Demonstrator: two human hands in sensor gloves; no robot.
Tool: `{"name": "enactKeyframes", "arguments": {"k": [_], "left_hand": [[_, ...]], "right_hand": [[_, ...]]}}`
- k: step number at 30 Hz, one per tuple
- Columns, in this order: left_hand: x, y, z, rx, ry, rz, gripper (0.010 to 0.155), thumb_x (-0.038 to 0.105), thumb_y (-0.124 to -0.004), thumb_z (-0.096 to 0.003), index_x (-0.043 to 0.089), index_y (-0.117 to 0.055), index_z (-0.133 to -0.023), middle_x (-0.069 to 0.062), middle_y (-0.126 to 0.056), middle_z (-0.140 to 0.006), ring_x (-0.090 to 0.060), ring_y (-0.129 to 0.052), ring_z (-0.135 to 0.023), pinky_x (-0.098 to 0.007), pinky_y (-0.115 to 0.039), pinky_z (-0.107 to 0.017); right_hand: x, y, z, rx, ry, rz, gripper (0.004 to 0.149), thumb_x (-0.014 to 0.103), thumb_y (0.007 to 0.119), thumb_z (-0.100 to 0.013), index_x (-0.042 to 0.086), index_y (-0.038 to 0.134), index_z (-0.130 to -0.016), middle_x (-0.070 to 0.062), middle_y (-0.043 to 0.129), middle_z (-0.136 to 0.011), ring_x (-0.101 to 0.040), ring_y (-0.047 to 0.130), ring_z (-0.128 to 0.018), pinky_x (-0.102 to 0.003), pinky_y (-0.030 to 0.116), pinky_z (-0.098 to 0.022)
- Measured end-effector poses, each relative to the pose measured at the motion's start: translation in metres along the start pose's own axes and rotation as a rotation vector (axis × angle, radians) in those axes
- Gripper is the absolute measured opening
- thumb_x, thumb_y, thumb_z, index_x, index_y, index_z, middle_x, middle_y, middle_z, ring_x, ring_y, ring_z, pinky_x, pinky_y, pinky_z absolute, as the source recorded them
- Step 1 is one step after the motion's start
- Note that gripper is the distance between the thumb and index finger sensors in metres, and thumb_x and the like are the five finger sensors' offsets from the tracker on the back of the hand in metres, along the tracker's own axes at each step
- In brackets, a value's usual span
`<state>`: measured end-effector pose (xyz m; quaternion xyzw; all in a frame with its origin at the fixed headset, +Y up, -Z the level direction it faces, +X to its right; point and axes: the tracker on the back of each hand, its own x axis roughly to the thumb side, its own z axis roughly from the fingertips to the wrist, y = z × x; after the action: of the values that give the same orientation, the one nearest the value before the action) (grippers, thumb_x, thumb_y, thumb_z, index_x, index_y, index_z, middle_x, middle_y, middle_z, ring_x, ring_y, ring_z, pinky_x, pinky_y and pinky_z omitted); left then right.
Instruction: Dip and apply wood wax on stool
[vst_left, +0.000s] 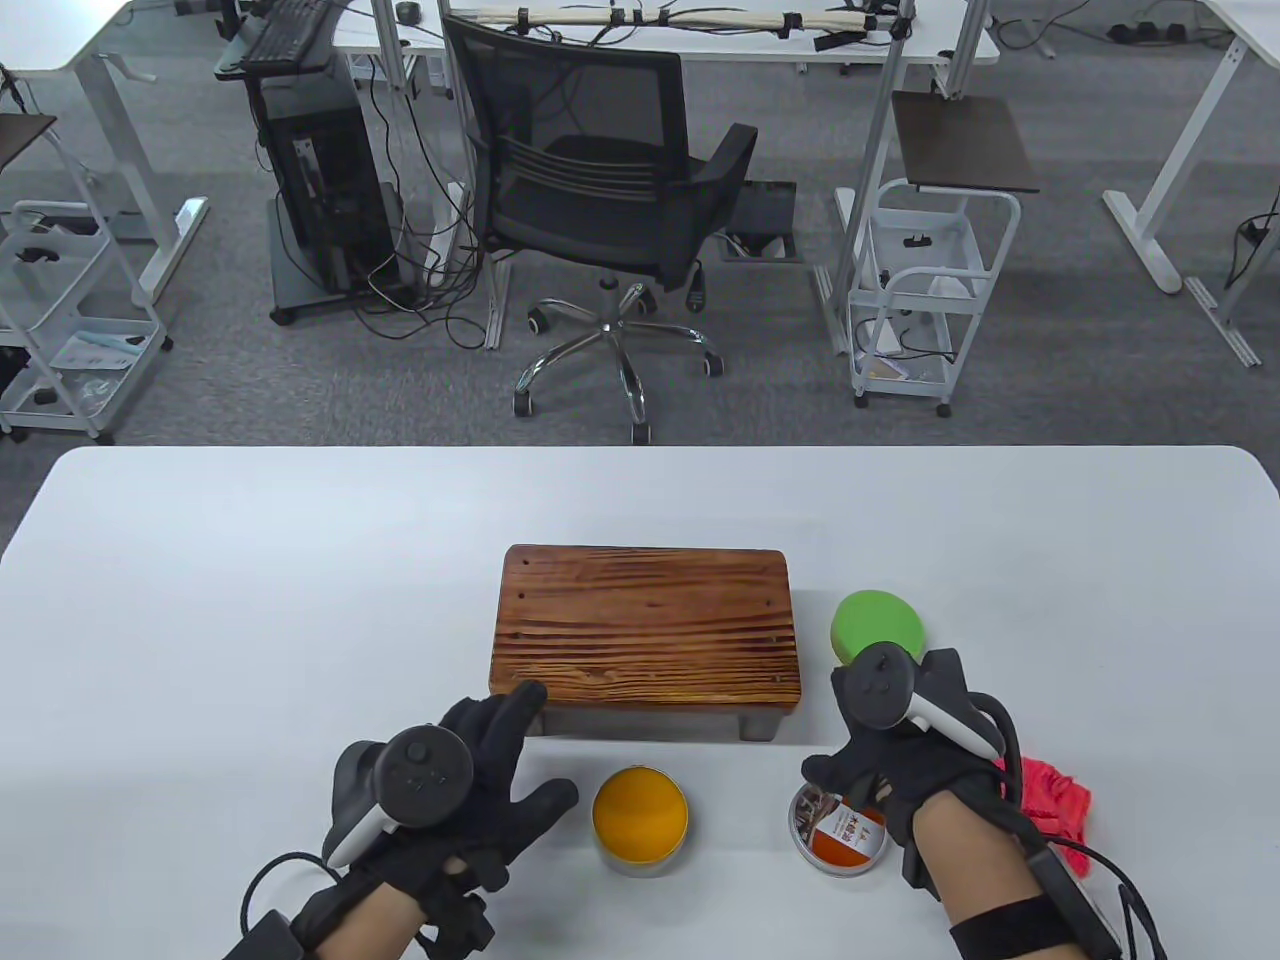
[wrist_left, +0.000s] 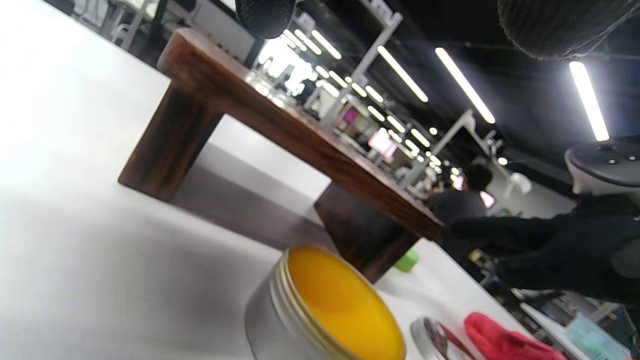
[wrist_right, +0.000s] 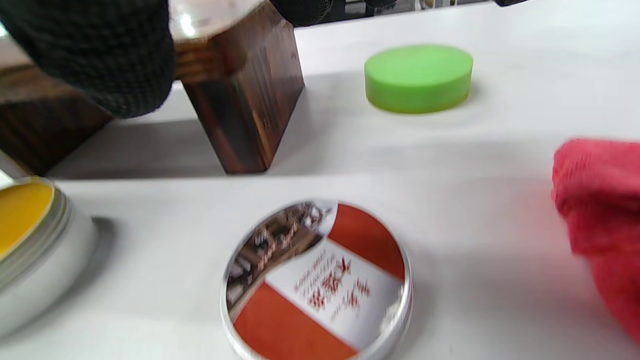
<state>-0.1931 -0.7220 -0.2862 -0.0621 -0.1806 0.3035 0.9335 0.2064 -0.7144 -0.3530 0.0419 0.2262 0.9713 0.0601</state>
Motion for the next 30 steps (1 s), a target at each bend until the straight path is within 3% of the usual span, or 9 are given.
{"name": "enactKeyframes", "arguments": {"k": [4,21,30], "left_hand": [[-0.005,-0.013,0.001,-0.017,-0.008,0.015,0.103,0.079,-0.072,-0.0462,0.03,-0.017,-0.118,-0.026,-0.035,-0.122,-0.061,-0.025,-0.105,-0.084,-0.024,-0.064],[-0.017,-0.028,-0.002,-0.051,-0.001,0.019,0.102,0.078,-0.073,-0.0458,0.03,-0.02,-0.118,-0.026,-0.038,-0.121,-0.061,-0.026,-0.105,-0.084,-0.024,-0.064],[-0.018,-0.03,-0.002,-0.064,0.008,0.022,0.102,0.078,-0.073,-0.0459,0.03,-0.02,-0.118,-0.027,-0.038,-0.121,-0.061,-0.026,-0.105,-0.084,-0.023,-0.063]], "right_hand": [[0.003,0.021,-0.01,0.085,0.01,0.003,0.105,0.072,0.087,-0.039,0.019,0.038,-0.116,-0.024,0.026,-0.118,-0.059,0.03,-0.102,-0.073,0.045,-0.071],[0.012,0.078,-0.034,0.228,0.004,0.018,0.106,0.069,0.093,-0.038,0.02,0.034,-0.112,-0.02,0.023,-0.116,-0.055,0.035,-0.102,-0.076,0.049,-0.067],[0.013,0.087,-0.031,0.181,0.002,0.057,0.113,0.068,0.097,-0.034,0.021,0.029,-0.111,-0.018,0.02,-0.115,-0.055,0.032,-0.101,-0.072,0.057,-0.067]]}}
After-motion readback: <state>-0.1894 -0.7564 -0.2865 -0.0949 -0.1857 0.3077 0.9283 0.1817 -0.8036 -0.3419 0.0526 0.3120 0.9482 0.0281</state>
